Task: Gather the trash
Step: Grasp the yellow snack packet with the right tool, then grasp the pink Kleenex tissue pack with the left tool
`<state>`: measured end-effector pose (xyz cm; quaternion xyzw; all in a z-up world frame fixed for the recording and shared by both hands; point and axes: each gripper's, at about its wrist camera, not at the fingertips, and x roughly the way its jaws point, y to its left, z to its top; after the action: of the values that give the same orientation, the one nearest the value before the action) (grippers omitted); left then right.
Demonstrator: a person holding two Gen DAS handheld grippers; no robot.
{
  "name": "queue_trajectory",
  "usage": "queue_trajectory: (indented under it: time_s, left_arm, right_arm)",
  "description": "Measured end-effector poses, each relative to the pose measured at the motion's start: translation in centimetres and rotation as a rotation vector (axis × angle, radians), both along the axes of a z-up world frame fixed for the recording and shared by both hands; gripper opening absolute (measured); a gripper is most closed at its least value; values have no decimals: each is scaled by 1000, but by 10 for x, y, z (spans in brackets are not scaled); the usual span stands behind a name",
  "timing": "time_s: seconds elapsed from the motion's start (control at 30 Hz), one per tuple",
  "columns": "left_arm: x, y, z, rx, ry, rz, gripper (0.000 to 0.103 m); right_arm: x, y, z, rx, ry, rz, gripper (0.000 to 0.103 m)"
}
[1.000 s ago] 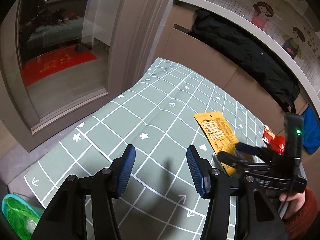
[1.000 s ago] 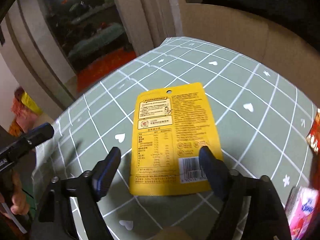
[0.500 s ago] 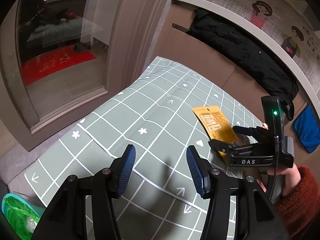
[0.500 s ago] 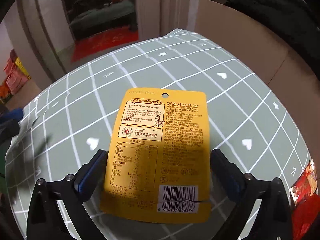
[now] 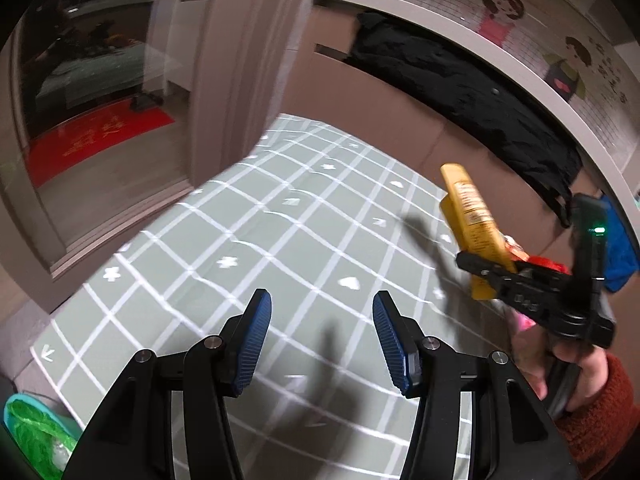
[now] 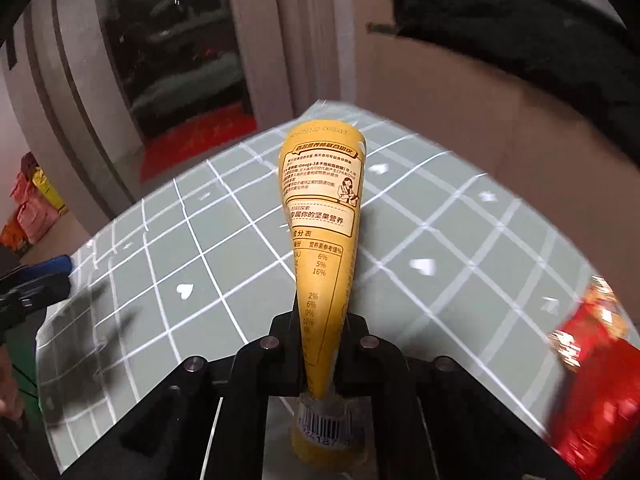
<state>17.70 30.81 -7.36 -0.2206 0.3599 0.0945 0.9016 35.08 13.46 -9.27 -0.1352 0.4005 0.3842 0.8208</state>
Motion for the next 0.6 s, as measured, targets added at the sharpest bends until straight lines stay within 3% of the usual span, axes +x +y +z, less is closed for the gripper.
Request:
queue_trajectory:
  time_s: [0.37, 0.5, 0.6]
  left_arm:
    - [52, -123, 8, -55, 2, -274, 54]
    - [71, -178, 8, -75, 13, -361, 54]
    - [87, -220, 6, -32, 42, -409, 54]
  right_arm:
    - [-31, -164, 85, 127, -107, -216, 8]
    - [-46, -215, 93, 116, -177, -302, 8]
    - [-54, -240, 85, 97, -195, -339, 8]
